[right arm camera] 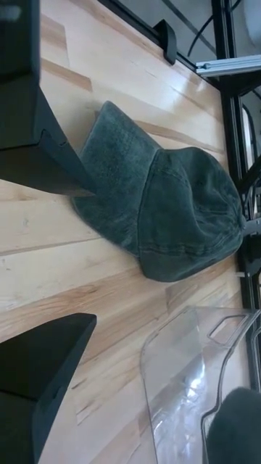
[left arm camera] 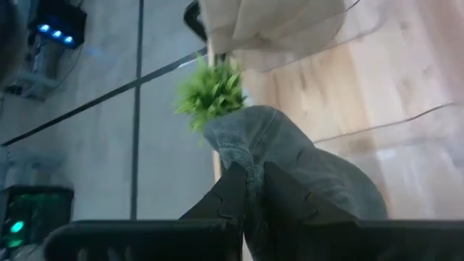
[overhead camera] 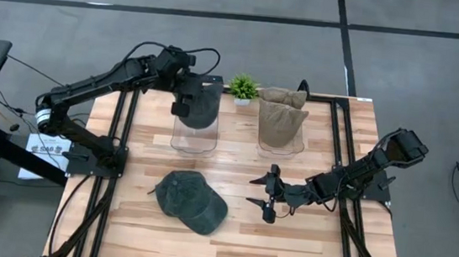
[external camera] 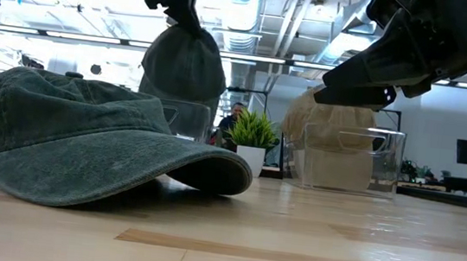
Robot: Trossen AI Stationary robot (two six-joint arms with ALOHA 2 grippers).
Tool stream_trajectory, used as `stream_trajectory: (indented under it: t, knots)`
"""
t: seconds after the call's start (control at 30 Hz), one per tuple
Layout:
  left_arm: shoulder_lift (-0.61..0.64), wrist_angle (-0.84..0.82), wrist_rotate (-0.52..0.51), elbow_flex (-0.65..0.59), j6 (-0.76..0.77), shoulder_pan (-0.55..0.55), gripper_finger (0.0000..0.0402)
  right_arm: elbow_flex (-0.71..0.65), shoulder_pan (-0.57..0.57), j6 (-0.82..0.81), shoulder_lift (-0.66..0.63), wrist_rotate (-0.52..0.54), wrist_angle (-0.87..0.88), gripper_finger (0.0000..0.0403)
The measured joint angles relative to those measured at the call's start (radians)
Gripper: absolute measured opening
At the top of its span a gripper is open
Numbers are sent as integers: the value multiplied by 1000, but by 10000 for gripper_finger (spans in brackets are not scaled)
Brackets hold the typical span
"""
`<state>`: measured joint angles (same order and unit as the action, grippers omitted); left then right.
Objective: Pick & Place hat
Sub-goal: Put the right black cap into the left transparent container
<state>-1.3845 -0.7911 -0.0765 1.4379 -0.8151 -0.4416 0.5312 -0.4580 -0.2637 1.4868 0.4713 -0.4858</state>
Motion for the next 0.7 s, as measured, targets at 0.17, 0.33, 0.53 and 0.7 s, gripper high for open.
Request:
stream_trajectory:
  t: [0.17, 0.33, 0.53, 0.7]
  knots:
    - [0, 2, -59, -71, -25, 0, 32, 0, 0, -12, 0, 0, 7, 270]
    - [0, 82, -64, -156, -71, -9, 33, 0, 0, -18, 0, 0, 13, 270]
    - [0, 104, -71, -164, -70, -20, 33, 0, 0, -18, 0, 0, 13, 270]
    - [0, 105, -80, -164, -71, -19, 32, 0, 0, -18, 0, 0, 13, 270]
